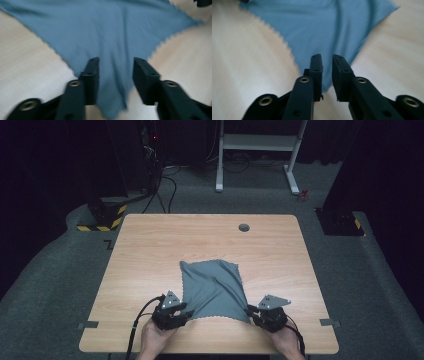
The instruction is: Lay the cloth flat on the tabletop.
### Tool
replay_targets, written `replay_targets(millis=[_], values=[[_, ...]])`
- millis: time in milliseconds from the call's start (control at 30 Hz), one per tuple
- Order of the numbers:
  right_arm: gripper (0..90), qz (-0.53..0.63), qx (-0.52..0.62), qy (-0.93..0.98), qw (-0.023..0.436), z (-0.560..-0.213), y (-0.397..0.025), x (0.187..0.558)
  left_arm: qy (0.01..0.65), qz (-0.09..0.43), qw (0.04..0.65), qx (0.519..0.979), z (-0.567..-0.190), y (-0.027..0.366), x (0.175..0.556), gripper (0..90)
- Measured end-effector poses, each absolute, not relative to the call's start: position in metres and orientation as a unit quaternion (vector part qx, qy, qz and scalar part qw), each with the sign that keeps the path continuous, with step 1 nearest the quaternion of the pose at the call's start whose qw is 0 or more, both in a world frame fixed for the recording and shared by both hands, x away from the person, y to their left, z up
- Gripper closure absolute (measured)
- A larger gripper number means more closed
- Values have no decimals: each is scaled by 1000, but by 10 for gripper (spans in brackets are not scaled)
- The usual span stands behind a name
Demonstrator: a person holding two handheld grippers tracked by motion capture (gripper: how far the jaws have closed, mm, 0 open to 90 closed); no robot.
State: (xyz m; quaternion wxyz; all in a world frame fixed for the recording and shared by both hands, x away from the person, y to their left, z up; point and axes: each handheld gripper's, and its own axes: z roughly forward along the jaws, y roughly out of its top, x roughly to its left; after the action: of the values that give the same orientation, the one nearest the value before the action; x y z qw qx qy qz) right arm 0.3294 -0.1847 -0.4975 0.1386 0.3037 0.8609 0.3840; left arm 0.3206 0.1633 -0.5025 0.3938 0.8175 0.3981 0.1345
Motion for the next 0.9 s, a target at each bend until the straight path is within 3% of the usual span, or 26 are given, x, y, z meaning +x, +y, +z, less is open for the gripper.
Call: replay_targets(millis=[133,267,467,700,900], values=[[694,394,331,845,146,-489,-181,365,424,179,375,805,-506,162,340,471],[706,398,370,825,155,-485,-174,405,448,204,340,801,-520,160,356,446],[697,370,407,821,156,-494,-152,456,457,208,362,786,-527,166,359,403],[654,348,444,808,169,-505,-137,491,455,210,359,787,-527,166,359,382],[660,324,438,823,165,-510,-125,499,455,209,359,788,-527,166,359,378]])
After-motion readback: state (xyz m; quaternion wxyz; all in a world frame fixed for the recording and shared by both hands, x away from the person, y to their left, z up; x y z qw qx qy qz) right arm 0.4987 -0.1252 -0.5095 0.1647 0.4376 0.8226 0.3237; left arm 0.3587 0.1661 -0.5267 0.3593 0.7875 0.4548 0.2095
